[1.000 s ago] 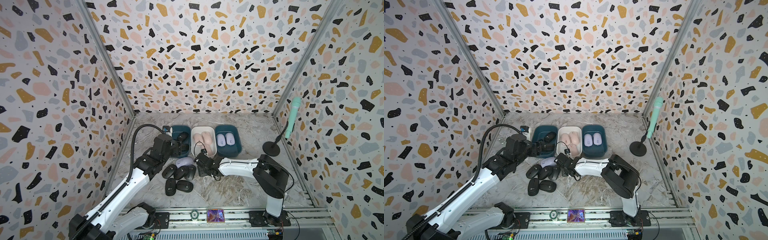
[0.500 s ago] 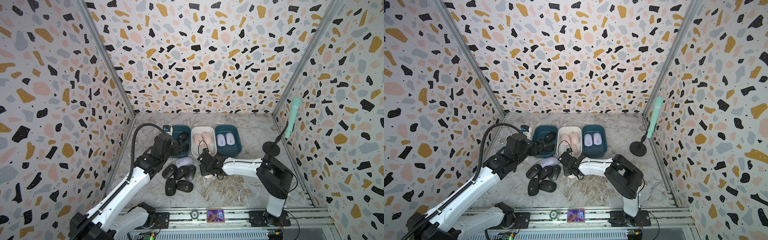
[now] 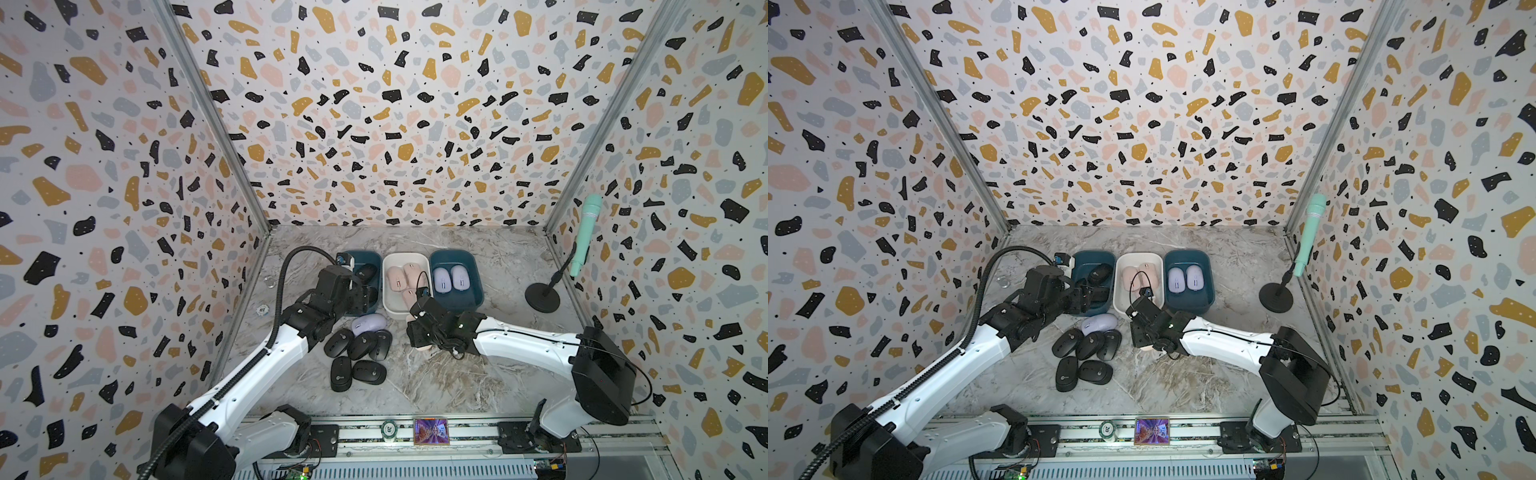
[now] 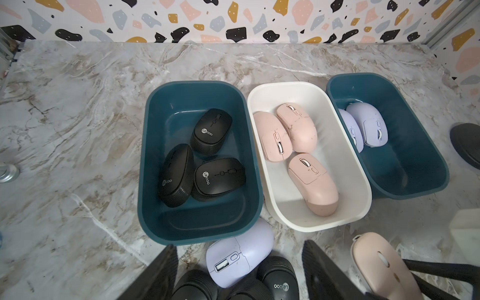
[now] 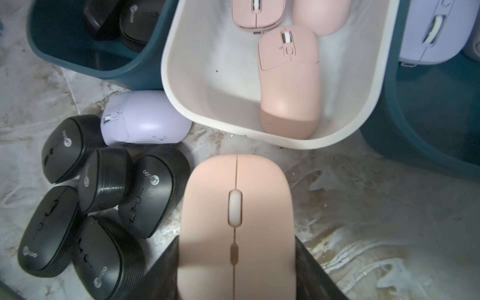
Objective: Place the mice by color into the storage box
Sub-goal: Pick up the mouse from the center of the board, then place the mouse in the storage box.
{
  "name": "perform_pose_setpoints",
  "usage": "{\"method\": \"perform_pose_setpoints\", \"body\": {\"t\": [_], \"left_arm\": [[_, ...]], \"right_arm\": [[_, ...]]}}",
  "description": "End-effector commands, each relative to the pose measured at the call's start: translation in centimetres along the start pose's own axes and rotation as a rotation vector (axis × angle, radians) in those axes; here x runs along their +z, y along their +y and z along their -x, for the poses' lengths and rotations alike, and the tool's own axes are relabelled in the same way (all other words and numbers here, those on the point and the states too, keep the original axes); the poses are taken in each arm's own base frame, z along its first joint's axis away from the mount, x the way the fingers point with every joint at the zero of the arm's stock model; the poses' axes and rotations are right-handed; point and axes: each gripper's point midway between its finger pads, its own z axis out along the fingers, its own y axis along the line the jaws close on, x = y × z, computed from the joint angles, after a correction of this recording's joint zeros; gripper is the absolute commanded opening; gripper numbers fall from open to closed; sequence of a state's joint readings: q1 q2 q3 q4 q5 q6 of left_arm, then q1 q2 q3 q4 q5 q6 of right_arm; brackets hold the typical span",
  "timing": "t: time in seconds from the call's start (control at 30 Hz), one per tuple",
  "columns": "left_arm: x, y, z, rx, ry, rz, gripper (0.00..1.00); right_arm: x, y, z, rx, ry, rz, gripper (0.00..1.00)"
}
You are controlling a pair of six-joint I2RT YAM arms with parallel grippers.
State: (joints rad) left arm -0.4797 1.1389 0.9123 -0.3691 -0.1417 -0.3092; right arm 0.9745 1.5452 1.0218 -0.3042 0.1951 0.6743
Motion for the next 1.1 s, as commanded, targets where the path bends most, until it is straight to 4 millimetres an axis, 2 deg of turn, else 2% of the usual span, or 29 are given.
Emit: {"method": "perform_pose_setpoints", "body": {"t": [0.0, 0.33, 0.57, 0.73, 0.87, 1.07], "left_arm": [[0.2, -0.5, -0.2, 0.028, 0.01, -0.021, 0.75], [0.8, -0.8, -0.6, -0.02, 0.011, -0.04, 0.74], [0.6, -0.6, -0.2, -0.029, 0.008, -0.024, 0.74], [0.2, 0.1, 0.0, -0.021, -0.006, 0.012, 0.75], [0.3, 0.0, -0.1, -0.02, 0.001, 0.01, 0.75], [0.0, 0.2, 0.1, -0.016, -0.008, 0.02, 0.75]], "right_arm": [[-1.3, -0.5, 2.2, -0.001, -0.042, 0.003, 0.58], [-1.9, -1.3, 10.7, -0.008, -0.213, 0.072, 0.58], [0.5, -1.2, 14.5, -0.035, -0.251, 0.079, 0.59], [3.1, -0.3, 15.4, -0.062, -0.234, 0.094, 0.59], [5.6, 0.4, 15.1, -0.055, -0.2, 0.115, 0.59], [8.1, 1.2, 15.0, -0.036, -0.167, 0.145, 0.59]]}}
